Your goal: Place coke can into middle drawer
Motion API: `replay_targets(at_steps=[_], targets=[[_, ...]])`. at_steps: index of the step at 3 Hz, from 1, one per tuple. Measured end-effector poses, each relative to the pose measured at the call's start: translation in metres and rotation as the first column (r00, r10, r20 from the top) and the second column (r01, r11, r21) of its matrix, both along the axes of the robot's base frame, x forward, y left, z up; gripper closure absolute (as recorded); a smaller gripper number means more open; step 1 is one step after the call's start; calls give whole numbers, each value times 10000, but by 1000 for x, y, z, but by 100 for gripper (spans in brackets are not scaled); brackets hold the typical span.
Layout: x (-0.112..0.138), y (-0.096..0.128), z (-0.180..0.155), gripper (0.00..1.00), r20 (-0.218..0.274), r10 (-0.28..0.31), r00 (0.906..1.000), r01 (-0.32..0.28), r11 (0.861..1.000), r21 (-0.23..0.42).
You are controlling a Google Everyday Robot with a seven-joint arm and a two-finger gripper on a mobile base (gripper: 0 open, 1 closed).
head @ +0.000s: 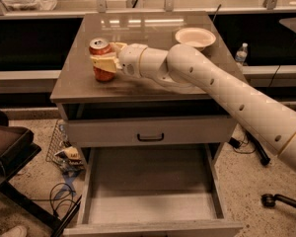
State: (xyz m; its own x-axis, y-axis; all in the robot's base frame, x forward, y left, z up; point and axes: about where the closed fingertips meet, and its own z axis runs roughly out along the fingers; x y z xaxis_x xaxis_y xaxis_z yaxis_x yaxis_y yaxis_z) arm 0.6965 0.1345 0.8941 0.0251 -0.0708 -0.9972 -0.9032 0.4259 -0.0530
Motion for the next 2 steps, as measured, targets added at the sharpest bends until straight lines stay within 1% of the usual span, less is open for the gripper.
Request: replay_targets(at_steps=[1,2], targets=[[-20,-16,20,100,298,-293,9991,298,9994,-150],[-76,-37,54,100,831,-744,9938,769,9966,-280]])
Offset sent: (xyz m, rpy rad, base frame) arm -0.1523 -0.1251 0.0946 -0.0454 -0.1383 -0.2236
